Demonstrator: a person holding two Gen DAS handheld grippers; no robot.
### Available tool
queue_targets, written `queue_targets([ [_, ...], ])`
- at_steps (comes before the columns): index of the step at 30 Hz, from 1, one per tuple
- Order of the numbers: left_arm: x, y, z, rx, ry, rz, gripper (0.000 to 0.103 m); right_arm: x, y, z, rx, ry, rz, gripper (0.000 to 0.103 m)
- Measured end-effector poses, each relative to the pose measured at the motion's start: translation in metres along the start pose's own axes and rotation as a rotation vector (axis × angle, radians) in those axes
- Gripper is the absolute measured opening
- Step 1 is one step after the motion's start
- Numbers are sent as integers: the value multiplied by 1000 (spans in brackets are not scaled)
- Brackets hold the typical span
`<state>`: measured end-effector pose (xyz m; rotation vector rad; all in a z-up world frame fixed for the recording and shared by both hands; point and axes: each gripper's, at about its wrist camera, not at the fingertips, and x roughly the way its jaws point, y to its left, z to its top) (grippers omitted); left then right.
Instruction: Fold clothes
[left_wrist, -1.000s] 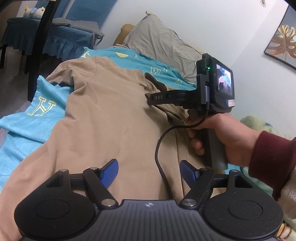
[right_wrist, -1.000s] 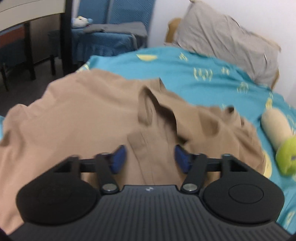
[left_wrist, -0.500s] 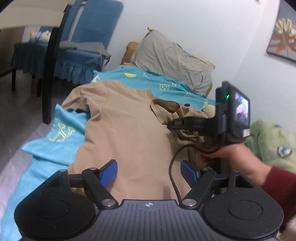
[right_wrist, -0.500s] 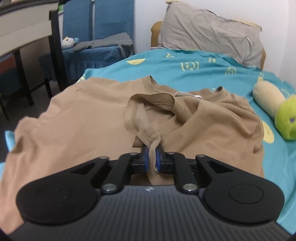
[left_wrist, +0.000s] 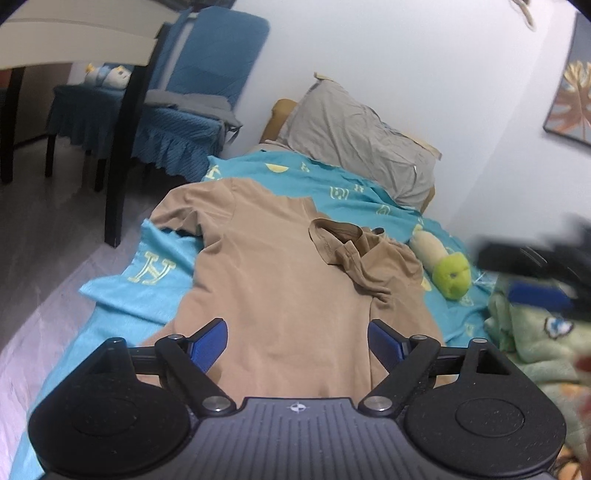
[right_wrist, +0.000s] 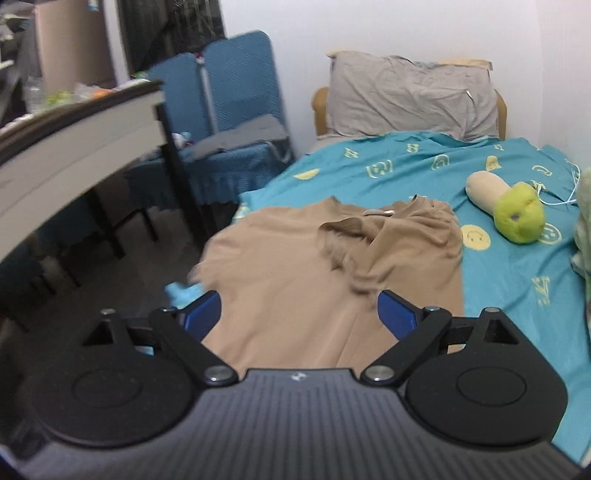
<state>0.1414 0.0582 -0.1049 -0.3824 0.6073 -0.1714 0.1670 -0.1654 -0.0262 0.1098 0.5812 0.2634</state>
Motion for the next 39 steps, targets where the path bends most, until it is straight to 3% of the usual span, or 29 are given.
queue_targets([
  [5, -13, 12, -1, -95, 9, -29, 86, -52, -6, -30, 41, -31, -13, 93],
  [11, -7, 32, 5, -233, -18, -18, 86, -65, -33, -35, 176, -77, -55, 93],
  [22, 88, 80, 63, -484, -85, -23, 85, -58, -73, -30, 265, -135, -55, 93],
  [31, 171, 117, 91, -641, -37, 66, 83, -19, -108, -22, 349, -73, -55, 93],
  [36, 196, 132, 96, -721, -94, 117, 83, 2, -116, -22, 390, -27, -42, 93],
  [39, 206, 139, 102, -735, -112, 144, 76, 11, -116, -26, 403, 13, -36, 93],
])
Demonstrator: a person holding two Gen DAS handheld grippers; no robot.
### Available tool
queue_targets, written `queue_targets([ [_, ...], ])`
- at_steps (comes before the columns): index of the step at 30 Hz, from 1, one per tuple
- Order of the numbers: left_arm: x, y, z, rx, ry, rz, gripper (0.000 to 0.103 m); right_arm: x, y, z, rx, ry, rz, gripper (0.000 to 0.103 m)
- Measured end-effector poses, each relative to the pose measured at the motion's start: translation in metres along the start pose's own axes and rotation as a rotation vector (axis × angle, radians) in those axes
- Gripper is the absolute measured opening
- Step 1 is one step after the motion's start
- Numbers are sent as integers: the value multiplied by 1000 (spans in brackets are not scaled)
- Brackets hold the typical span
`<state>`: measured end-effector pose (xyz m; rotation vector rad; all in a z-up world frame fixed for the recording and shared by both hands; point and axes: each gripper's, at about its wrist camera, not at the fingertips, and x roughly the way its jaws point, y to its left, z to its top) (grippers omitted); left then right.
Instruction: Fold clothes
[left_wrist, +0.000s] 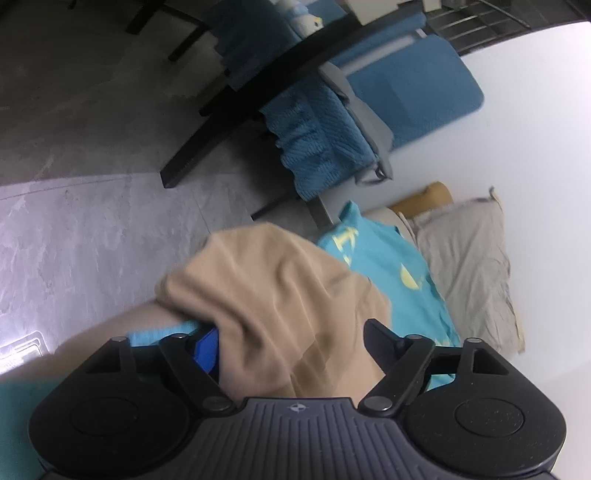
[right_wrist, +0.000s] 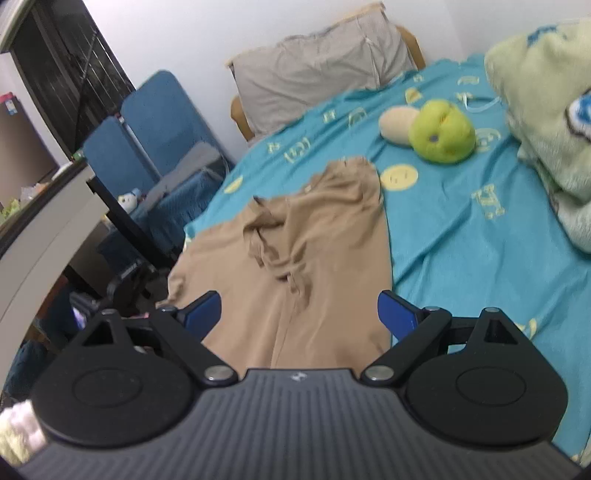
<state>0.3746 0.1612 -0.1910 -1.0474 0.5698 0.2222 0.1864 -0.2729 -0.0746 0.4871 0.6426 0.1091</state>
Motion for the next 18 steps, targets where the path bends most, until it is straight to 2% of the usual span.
queue_targets([
  [1, 4, 0, 3, 3, -4, 17, 72, 2, -1, -1, 5, 10, -1, 93],
  [2, 7, 0, 7, 7, -9, 33, 61, 4, -1, -1, 9, 17, -2, 93],
  [3, 11, 1, 10, 10, -13, 49, 42, 5, -2, 0, 13, 19, -5, 93],
  [4, 11, -1, 12, 25, -18, 50, 32, 7, -2, 0, 15, 19, -9, 93],
  [5, 10, -2, 13, 41, -23, 51, 16, 8, -2, 1, 20, 21, -13, 93],
  [6, 10, -3, 15, 56, -28, 52, 11, 9, -3, 1, 24, 22, -16, 93],
  [8, 7, -11, 18, 120, -53, 62, 9, 10, -4, 2, 41, 28, -12, 93],
  [11, -5, -40, 18, 297, -100, 86, 6, 9, -5, 2, 54, 34, -2, 93],
  [14, -18, -77, 10, 475, -136, 79, 5, 5, -6, 2, 68, 36, 7, 93],
  [18, -28, -146, -24, 834, -177, 51, 5, -4, -11, 4, 95, 18, 7, 93],
])
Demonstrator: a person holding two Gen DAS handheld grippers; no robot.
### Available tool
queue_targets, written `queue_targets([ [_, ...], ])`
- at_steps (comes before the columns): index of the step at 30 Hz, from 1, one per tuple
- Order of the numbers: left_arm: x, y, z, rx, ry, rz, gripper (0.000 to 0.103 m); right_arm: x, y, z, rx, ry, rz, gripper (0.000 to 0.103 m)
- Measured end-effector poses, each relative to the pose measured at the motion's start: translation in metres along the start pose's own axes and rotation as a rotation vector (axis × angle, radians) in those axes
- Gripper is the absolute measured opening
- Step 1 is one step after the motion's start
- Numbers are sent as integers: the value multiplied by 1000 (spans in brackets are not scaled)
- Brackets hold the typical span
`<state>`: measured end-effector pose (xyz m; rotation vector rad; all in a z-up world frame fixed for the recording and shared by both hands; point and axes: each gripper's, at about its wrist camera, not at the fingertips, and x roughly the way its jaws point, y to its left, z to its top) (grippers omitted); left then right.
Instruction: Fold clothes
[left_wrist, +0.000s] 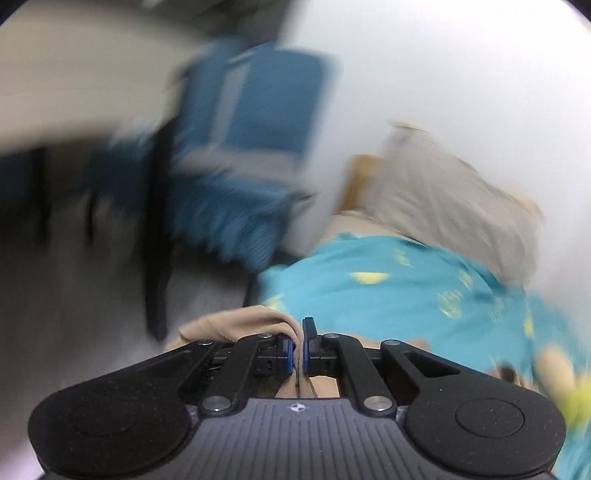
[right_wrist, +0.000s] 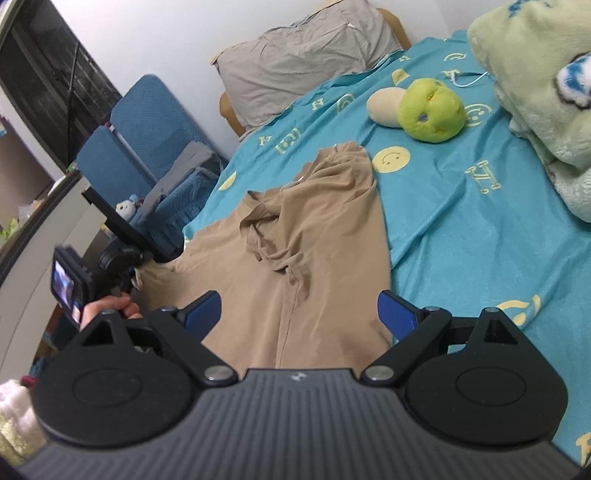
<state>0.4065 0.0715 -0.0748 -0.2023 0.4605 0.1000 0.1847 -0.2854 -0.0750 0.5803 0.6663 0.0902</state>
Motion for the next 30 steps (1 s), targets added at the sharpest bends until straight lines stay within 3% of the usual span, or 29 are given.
queue_targets([
  [6, -20, -124, -4, 379, -22, -198, 5, -12, -19, 6, 71, -43, -25, 93],
  [8, -24, -159, -21, 439, -9, -248, 5, -14, -27, 8, 92, -59, -45, 93],
  [12, -27, -204, -55, 423, 6, -291, 8, -14, -43, 12, 146, -80, -77, 93],
  [15, -33, -219, -77, 418, 67, -326, 27, -8, -49, 14, 154, -68, -80, 93],
  [18, -56, -212, -85, 405, 54, -349, 61, -7, -51, 15, 160, -69, -80, 93],
  [22, -98, -175, -82, 338, 73, -383, 70, -7, -51, 14, 154, -75, -76, 93],
  [24, -133, -150, -84, 331, 64, -369, 84, -8, -48, 13, 141, -76, -71, 93],
  [28, -199, -105, -97, 334, 75, -312, 90, -11, -37, 8, 77, -87, -59, 93],
  [30, -227, -85, -107, 336, 87, -296, 98, -13, -29, 4, 27, -99, -50, 93],
])
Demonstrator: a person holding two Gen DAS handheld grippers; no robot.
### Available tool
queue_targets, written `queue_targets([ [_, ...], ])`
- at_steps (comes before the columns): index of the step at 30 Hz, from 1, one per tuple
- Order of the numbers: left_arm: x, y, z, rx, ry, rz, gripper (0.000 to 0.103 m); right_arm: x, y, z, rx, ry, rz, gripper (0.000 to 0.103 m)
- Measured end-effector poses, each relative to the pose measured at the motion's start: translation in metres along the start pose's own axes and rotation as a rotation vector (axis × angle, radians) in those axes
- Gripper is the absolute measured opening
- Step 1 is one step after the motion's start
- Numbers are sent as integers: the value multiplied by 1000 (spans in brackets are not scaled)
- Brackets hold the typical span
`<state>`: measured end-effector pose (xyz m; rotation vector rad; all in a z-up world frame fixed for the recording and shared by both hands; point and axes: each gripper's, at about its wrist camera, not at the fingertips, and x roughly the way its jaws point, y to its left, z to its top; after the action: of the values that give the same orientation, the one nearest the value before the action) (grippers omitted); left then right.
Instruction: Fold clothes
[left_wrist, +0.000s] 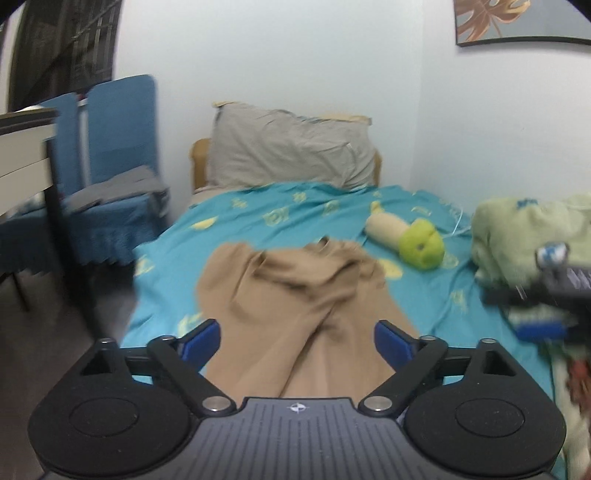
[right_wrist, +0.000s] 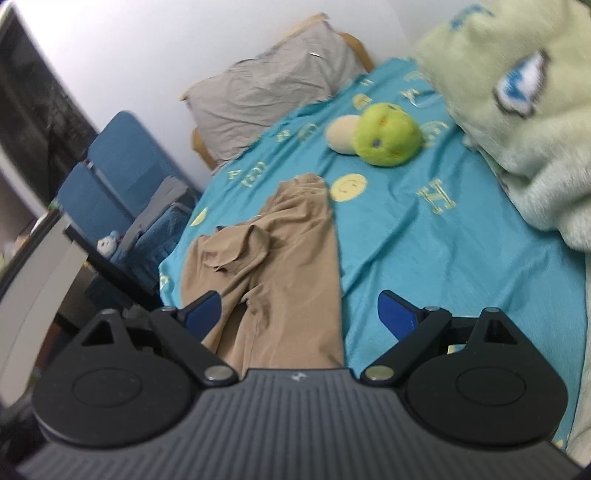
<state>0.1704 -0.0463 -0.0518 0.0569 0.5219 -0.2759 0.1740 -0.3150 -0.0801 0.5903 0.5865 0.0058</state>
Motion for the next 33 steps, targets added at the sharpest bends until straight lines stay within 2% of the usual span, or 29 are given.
queue_targets([
  [3, -32, 7, -27, -4, 3, -19, 102, -4, 15, -6, -78, -24, 29, 93],
  [5, -46, 9, -39, -19, -4, -2, 102, -7, 25, -11, -127, -36, 50, 92],
  [11, -61, 11, -40, -23, -71, -39, 102, -10, 55, -26, -240, -54, 93, 91],
  [13, -60, 14, -40, -41, -81, -56, 102, -9, 65, -33, -286, -58, 90, 78],
  [16, -62, 23, -40, -75, -95, -88, 102, -1, 77, -40, -307, -36, 108, 78],
  [18, -64, 28, -40, -81, -112, -75, 102, 10, 85, -43, -313, -11, 113, 78],
  [23, -64, 44, -39, -93, -165, -48, 103, 61, 111, -46, -436, 2, 55, 78],
  [26, -59, 60, -41, -127, -141, -87, 103, 102, 131, -41, -522, -13, 25, 78],
  [28, -54, 72, -42, -141, -124, -95, 103, 130, 145, -34, -573, -18, 8, 71],
  [29, -53, 78, -44, -154, -127, -106, 103, 144, 153, -30, -599, -22, -4, 70],
  [33, -32, 102, -45, -256, -94, -128, 103, 202, 174, -20, -664, -9, -46, 69],
])
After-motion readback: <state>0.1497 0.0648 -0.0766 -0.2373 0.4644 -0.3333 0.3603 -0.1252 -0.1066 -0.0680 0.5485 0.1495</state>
